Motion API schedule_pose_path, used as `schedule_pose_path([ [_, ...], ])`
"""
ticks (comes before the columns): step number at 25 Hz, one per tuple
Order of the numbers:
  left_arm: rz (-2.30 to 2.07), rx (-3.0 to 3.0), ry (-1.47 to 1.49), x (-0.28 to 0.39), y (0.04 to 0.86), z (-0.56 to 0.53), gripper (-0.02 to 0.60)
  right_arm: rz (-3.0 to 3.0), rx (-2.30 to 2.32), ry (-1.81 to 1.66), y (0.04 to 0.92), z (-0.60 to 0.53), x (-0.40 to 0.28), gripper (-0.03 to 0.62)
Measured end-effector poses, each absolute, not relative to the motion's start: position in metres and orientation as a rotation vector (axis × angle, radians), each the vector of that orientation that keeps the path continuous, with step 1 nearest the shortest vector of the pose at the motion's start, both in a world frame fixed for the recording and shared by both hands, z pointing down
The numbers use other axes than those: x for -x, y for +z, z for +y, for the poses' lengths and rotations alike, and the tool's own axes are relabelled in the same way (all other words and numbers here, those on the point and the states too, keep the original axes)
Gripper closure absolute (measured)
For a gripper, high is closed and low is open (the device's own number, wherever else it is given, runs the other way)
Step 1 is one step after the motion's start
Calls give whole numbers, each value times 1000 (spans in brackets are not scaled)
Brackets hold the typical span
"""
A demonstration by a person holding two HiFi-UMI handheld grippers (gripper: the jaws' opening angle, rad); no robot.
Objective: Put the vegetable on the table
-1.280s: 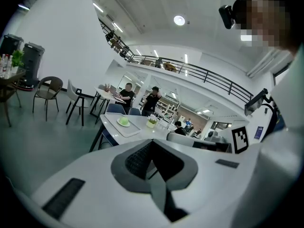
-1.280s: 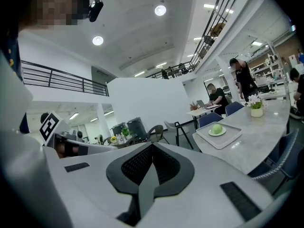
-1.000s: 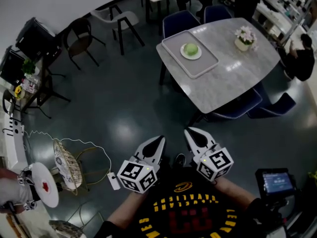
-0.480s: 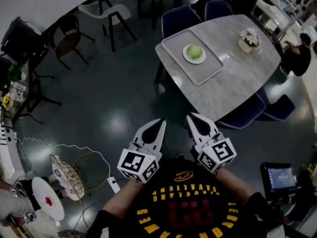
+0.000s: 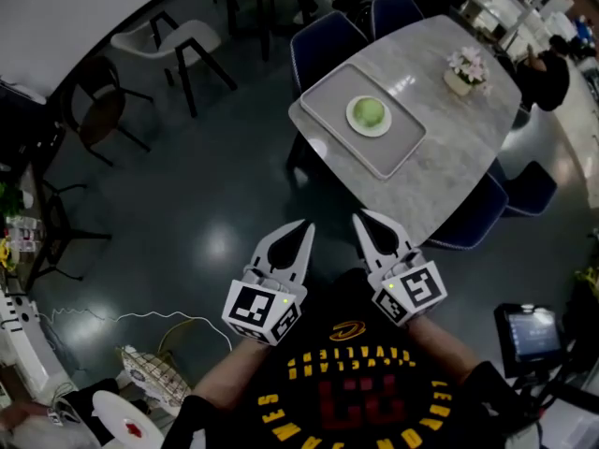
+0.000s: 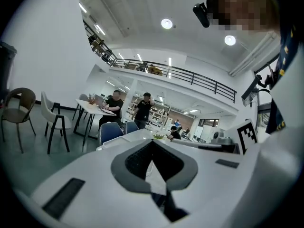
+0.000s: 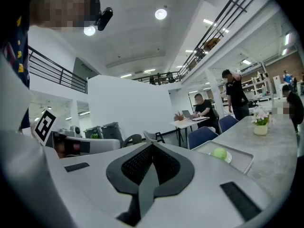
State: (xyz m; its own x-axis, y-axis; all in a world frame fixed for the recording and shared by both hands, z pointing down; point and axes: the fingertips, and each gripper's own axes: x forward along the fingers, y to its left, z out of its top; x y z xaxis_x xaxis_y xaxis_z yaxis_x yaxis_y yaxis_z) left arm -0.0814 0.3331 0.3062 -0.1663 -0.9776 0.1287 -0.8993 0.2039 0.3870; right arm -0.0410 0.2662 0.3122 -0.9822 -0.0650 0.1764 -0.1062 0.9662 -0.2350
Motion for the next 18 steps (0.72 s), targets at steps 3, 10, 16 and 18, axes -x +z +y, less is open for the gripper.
schedule_pose_path([
  [3, -2116, -1756, -353, 98, 308, 323, 580, -2931, -176, 374, 315, 254, 51, 588],
  [10, -2081, -1725, -340, 141, 322, 291, 581, -2906, -196, 462, 336, 222, 89, 588],
  [16, -2105, -1694, -265, 192, 328, 243, 581, -2938, -131, 541, 342, 174, 148, 588],
  [18, -2100, -1690, -247, 207, 326, 222, 580, -2952, -123, 547, 338, 154, 165, 588],
])
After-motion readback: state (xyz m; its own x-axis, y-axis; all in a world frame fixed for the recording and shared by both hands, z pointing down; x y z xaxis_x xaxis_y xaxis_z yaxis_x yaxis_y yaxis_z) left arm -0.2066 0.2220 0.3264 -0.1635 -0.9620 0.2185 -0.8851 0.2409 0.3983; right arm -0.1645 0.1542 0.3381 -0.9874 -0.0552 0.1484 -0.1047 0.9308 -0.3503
